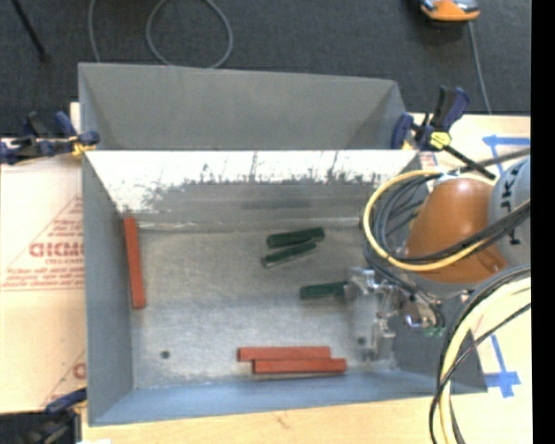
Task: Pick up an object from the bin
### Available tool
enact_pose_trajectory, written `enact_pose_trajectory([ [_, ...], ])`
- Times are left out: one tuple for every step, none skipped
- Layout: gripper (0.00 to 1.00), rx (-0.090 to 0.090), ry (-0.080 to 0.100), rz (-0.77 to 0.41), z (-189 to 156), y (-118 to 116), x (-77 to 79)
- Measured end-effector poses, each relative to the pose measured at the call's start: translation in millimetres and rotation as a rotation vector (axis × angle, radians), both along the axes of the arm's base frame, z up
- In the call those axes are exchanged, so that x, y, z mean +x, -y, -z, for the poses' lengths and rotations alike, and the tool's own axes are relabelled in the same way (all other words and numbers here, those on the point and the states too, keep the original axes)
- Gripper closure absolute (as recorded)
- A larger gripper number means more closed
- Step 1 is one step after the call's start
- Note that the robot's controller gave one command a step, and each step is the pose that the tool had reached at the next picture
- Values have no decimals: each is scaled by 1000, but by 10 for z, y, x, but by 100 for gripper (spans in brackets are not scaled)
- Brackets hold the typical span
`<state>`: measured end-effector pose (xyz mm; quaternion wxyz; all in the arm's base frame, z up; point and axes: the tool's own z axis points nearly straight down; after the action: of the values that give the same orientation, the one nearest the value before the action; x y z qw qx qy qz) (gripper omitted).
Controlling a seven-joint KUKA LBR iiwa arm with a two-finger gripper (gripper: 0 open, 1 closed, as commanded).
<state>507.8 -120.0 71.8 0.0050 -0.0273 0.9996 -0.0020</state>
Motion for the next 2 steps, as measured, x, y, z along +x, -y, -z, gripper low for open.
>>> enact_pose_trajectory([
  [0, 5, 1, 286, -230, 239, 1083],
  [0, 5, -6, 249, 11, -397, 1384],
])
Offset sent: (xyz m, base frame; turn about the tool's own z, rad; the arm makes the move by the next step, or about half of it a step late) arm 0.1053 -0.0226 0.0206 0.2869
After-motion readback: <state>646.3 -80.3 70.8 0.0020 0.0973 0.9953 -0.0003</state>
